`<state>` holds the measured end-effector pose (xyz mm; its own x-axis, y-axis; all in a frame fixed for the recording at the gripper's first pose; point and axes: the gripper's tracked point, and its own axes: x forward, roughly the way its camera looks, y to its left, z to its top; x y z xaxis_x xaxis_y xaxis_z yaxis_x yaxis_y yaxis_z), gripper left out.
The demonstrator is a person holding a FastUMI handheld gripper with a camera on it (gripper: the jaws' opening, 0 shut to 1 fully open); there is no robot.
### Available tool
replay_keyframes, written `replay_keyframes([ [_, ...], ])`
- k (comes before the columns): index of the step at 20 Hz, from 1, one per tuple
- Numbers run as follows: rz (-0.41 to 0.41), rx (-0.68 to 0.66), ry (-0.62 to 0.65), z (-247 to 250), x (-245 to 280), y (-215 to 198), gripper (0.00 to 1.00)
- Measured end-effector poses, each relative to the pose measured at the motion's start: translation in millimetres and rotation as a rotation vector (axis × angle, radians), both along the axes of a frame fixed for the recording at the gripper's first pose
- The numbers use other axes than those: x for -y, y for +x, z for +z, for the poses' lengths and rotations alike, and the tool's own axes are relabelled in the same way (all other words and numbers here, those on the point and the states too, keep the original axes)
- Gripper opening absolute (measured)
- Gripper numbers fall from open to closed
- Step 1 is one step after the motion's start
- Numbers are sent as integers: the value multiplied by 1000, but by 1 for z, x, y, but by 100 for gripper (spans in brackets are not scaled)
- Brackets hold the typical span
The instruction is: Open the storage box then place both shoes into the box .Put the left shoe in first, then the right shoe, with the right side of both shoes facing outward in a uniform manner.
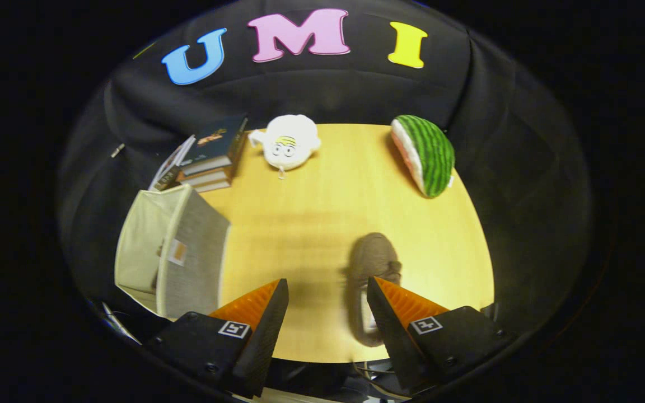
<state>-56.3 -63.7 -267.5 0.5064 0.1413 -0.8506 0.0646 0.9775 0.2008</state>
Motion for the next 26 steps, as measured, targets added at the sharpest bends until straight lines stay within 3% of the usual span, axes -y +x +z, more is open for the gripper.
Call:
replay_keyframes([
  [5, 39, -71, -94, -67, 46, -30, 86],
  [9, 97, -111, -134, -110, 59, -28, 80],
  [13, 102, -116, -128, -137, 61, -13, 71],
  [16, 122, -119, -141, -153, 60, -1, 51],
  [19, 135, -116, -110, -159, 49, 5, 47],
  [20, 126, -114, -132, -159, 52, 6, 29],
  [21, 109, -111, -153, -157, 59, 6, 24],
  [22, 97, -113, -151, -155, 57, 6, 9],
  [26, 29, -152, -59, -135, 46, 2, 6],
])
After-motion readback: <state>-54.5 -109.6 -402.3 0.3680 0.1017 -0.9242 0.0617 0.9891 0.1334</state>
